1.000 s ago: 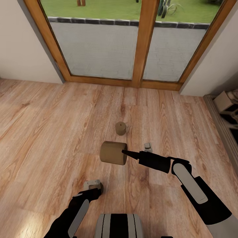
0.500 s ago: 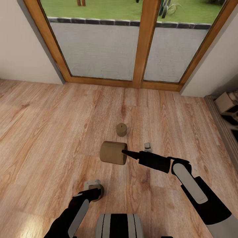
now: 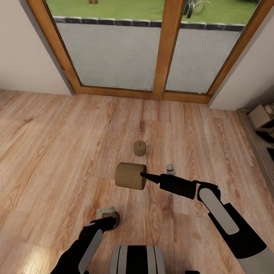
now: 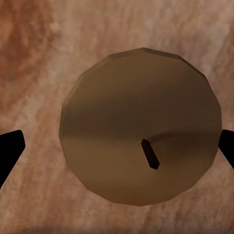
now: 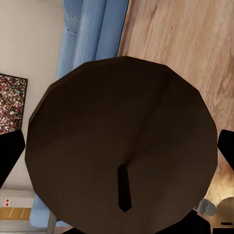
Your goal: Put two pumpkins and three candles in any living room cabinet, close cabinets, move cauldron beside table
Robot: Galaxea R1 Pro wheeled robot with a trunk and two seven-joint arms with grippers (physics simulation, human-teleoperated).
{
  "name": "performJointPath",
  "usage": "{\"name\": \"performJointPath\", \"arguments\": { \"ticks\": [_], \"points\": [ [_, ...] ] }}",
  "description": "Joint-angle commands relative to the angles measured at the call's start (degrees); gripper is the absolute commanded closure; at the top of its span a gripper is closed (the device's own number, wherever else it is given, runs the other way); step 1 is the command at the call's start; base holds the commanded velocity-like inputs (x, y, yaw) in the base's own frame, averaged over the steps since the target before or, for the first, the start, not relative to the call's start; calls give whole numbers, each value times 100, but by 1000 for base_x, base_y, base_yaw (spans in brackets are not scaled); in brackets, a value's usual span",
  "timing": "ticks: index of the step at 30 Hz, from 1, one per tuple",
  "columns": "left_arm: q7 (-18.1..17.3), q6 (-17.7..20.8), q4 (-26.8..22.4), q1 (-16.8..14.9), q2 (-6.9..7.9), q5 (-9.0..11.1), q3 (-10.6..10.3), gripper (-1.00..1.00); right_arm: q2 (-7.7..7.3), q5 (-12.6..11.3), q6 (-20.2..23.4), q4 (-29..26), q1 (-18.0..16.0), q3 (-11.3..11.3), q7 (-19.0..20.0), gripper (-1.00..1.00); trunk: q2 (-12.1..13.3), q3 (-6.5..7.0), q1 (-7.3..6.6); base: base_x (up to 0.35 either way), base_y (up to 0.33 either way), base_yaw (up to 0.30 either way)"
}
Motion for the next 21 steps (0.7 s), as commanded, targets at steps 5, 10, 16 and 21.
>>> {"name": "performJointPath", "arguments": {
  "ticks": [5,10,16,21],
  "points": [
    [-17,13,-8,-2,2,72,-14,-100,-3,-17,8,0,-4,3,12,100,-1,-3,-1,0,0,0],
    [-46,13,-8,-2,2,93,-15,-100,-3,-17,7,0,-4,3,12,100,-1,-3,-1,0,0,0],
    [-50,13,-8,-2,2,104,-15,-100,-3,-17,7,1,-4,3,12,100,-3,-25,2,0,0,0],
    [-51,13,-8,-2,2,104,-15,-100,-3,-17,7,0,-4,3,12,100,-7,-92,9,0,0,0]
  ]
}}
